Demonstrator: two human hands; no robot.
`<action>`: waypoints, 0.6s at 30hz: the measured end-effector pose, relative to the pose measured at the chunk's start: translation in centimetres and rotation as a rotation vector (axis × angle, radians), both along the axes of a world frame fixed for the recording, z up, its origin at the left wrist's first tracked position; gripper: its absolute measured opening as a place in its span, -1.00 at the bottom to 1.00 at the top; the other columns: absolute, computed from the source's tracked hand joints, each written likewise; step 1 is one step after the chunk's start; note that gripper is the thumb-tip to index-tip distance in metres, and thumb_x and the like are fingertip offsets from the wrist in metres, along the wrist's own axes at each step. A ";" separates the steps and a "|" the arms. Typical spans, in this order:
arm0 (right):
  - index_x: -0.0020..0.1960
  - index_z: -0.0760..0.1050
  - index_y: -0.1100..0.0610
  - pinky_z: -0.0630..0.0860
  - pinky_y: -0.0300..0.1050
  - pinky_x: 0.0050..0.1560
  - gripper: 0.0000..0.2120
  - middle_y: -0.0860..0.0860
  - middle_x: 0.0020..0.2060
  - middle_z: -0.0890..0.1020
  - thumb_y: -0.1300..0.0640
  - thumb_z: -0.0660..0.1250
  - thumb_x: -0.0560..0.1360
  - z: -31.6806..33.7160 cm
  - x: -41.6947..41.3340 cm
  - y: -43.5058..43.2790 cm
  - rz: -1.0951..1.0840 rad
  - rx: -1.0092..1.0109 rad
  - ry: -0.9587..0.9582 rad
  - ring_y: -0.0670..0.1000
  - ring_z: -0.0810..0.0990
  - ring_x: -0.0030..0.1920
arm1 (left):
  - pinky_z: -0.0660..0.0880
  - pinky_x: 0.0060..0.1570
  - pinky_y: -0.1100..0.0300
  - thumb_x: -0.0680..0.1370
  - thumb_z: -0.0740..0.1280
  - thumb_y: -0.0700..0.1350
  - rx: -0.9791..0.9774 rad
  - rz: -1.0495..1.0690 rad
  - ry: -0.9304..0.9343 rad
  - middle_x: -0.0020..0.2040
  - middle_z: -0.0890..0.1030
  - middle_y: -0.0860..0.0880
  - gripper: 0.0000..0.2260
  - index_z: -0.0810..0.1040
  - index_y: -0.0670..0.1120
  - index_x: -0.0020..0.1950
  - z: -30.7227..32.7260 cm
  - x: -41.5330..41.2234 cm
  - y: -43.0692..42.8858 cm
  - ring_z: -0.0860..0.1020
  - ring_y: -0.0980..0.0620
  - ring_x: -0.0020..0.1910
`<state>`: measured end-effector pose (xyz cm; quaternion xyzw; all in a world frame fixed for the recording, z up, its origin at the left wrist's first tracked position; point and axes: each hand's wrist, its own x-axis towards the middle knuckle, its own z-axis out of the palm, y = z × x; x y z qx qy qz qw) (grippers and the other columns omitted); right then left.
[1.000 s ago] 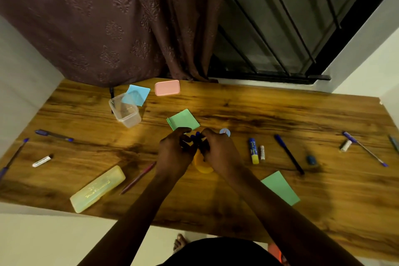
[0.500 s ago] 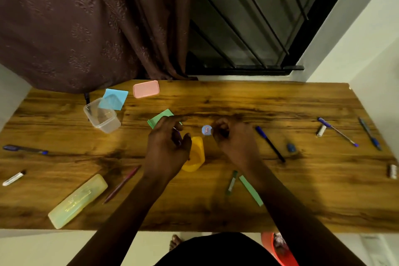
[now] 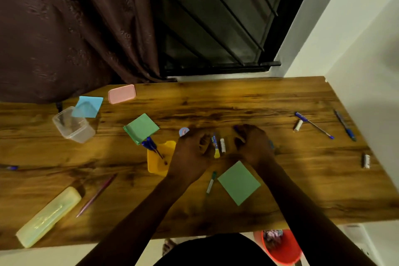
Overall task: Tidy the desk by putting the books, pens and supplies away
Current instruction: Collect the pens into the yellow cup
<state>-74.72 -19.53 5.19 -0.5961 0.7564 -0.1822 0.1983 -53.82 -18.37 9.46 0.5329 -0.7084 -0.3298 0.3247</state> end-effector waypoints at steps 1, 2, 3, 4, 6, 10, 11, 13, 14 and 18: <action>0.38 0.53 0.09 0.55 -0.01 0.13 -0.58 0.10 0.23 0.62 0.07 0.40 0.53 -0.6 -0.7 0.0 -0.012 0.054 0.054 0.16 0.62 0.19 | 0.61 -0.06 -0.02 0.48 0.40 -0.12 0.010 0.000 -0.017 -0.07 0.64 0.09 -0.82 0.62 0.02 0.08 -0.3 -0.4 0.1 0.62 0.12 -0.07; 0.39 0.51 0.09 0.56 0.04 0.09 -0.57 0.12 0.22 0.59 0.05 0.38 0.54 -1.1 -1.2 0.1 -0.015 0.101 0.111 0.19 0.60 0.18 | 0.61 -0.06 -0.01 0.47 0.39 -0.09 0.019 0.001 -0.028 -0.05 0.65 0.08 -0.81 0.62 0.02 0.07 -0.5 -0.7 0.3 0.62 0.13 -0.06; 0.37 0.51 0.10 0.57 0.06 0.02 -0.59 0.12 0.17 0.58 0.04 0.36 0.54 -1.5 -1.7 0.2 -0.007 0.134 0.159 0.21 0.60 0.14 | 0.61 -0.04 -0.01 0.47 0.38 -0.07 0.028 0.001 -0.037 -0.03 0.66 0.08 -0.82 0.62 0.02 0.06 -0.8 -0.9 0.4 0.62 0.13 -0.05; 0.32 0.52 0.10 0.57 0.05 -0.07 -0.60 0.11 0.12 0.57 0.02 0.37 0.52 -1.6 -2.0 0.3 0.002 0.165 0.196 0.21 0.60 0.10 | 0.61 -0.02 -0.01 0.47 0.39 -0.08 0.034 -0.001 -0.043 -0.02 0.65 0.08 -0.83 0.62 0.01 0.06 -1.1 -1.0 0.6 0.62 0.13 -0.05; 0.26 0.53 0.09 0.58 0.05 -0.12 -0.56 0.09 0.07 0.55 0.00 0.46 0.42 -1.8 -2.5 0.3 0.026 0.204 0.212 0.20 0.59 0.05 | 0.62 -0.01 0.00 0.50 0.41 -0.11 0.042 0.005 -0.054 -0.01 0.65 0.05 -0.84 0.61 -0.01 0.07 -1.2 -1.1 1.0 0.62 0.13 -0.04; 0.24 0.56 0.09 0.63 0.09 -0.03 -0.59 0.10 0.07 0.61 0.14 0.49 0.40 -2.0 -2.5 0.0 0.059 0.205 0.190 0.20 0.63 0.04 | 0.61 -0.03 0.01 0.51 0.45 -0.16 0.043 0.052 -0.054 -0.04 0.66 0.02 -0.87 0.62 -0.06 0.05 -0.8 -0.3 1.4 0.62 0.10 -0.07; 0.23 0.57 0.09 0.62 0.06 -0.04 -0.64 0.10 0.07 0.63 0.18 0.44 0.43 -2.2 -2.3 -0.3 0.077 0.189 0.209 0.18 0.64 0.04 | 0.61 -0.05 -0.01 0.51 0.45 -0.17 0.041 0.064 -0.043 -0.06 0.66 0.01 -0.88 0.62 -0.08 0.04 -0.7 0.0 1.5 0.62 0.09 -0.09; 0.22 0.60 0.05 0.59 -0.01 -0.06 -0.71 0.09 0.08 0.66 0.19 0.36 0.51 -1.9 -1.6 -0.6 0.086 0.146 0.206 0.17 0.66 0.05 | 0.61 -0.09 -0.05 0.51 0.46 -0.16 0.044 0.082 -0.024 -0.09 0.65 0.01 -0.87 0.63 -0.09 0.05 -0.5 0.8 1.7 0.62 0.08 -0.12; 0.21 0.61 0.05 0.56 -0.02 -0.06 -0.74 0.09 0.07 0.67 0.18 0.34 0.54 -1.5 -1.1 -0.8 0.084 0.116 0.172 0.17 0.66 0.06 | 0.61 -0.09 -0.05 0.51 0.46 -0.14 0.042 0.094 -0.015 -0.09 0.65 0.02 -0.85 0.63 -0.08 0.07 -0.5 1.2 1.7 0.62 0.08 -0.12; 0.18 0.64 0.08 0.51 -0.08 -0.06 -0.77 0.10 0.03 0.70 0.21 0.38 0.54 0.6 1.9 -1.6 0.166 -0.032 -0.001 0.15 0.66 0.03 | 0.63 -0.04 0.04 0.51 0.46 -0.14 0.005 0.155 0.020 -0.05 0.65 0.04 -0.81 0.63 -0.07 0.11 0.1 3.1 1.8 0.63 0.13 -0.06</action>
